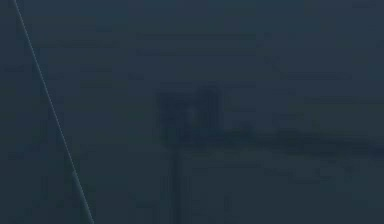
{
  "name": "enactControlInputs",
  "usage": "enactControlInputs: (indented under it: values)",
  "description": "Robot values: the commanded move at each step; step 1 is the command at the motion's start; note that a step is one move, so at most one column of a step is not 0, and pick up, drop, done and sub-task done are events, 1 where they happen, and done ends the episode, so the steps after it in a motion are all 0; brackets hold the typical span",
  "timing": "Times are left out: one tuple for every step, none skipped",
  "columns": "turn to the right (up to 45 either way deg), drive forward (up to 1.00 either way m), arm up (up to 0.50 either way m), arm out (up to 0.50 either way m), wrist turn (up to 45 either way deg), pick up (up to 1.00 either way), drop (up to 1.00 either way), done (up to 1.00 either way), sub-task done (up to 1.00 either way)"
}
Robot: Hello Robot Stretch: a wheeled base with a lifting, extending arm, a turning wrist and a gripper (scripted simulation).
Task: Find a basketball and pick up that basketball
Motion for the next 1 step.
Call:
enactControlInputs:
  values:
    - [0.0, 0.0, 0.0, 0.0, 45.0, 0.0, 0.0, 0.0, 0.0]
